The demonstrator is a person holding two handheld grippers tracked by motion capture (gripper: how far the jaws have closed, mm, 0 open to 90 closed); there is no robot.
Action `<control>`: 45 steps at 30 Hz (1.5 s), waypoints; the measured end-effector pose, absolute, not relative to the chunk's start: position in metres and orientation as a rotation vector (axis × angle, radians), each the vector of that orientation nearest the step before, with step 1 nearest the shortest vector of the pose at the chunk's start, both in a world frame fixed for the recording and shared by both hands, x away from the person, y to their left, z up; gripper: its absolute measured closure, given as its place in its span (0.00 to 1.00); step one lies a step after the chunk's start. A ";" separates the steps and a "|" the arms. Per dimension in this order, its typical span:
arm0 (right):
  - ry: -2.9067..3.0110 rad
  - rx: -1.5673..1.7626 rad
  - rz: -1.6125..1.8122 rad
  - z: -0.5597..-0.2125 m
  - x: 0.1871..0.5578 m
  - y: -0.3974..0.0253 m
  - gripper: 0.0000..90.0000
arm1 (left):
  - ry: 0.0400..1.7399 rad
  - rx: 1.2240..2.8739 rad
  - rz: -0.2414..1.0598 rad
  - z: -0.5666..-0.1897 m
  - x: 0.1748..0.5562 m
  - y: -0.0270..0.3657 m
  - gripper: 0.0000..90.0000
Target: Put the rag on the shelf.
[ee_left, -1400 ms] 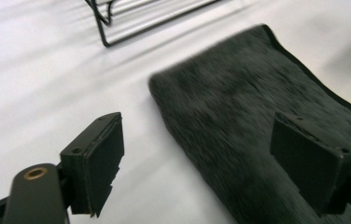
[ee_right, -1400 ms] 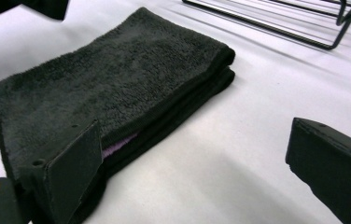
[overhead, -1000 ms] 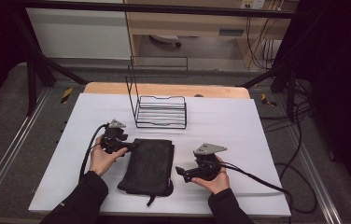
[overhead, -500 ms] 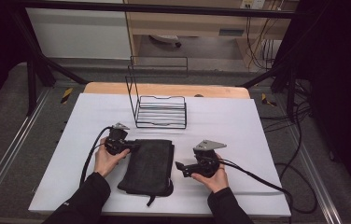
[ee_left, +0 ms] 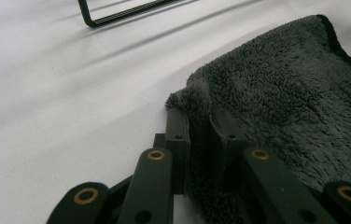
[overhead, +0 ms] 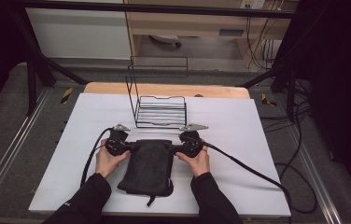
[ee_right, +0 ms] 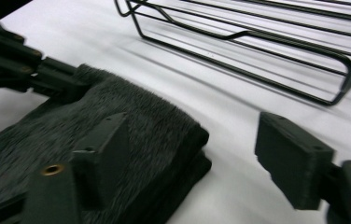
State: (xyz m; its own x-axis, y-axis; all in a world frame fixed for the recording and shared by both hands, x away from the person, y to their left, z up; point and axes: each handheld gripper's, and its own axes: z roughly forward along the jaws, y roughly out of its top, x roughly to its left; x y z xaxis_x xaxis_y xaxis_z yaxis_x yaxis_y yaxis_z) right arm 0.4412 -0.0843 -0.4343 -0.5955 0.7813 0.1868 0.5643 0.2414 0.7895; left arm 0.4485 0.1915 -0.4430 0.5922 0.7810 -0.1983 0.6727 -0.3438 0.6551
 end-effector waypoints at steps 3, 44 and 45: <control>2.284 1.289 1.272 -0.442 0.448 -0.080 0.39 | 1.139 2.112 0.204 -0.443 0.448 0.191 0.88; 2.389 1.379 1.368 -0.432 0.442 -0.082 0.88 | 1.090 2.015 0.198 -0.425 0.441 0.203 0.91; 2.389 1.378 1.373 -0.431 0.441 -0.082 0.88 | 1.084 2.012 0.199 -0.423 0.439 0.204 0.91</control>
State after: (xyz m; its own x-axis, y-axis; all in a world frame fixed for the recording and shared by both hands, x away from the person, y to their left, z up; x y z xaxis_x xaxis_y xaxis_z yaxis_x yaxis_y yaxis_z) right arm 0.4408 -0.0824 -0.4305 -0.5984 0.7203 0.3508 0.6657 0.2033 0.7180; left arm 0.4391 0.2036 -0.4229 0.6167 0.7534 -0.2280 0.6235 -0.2908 0.7258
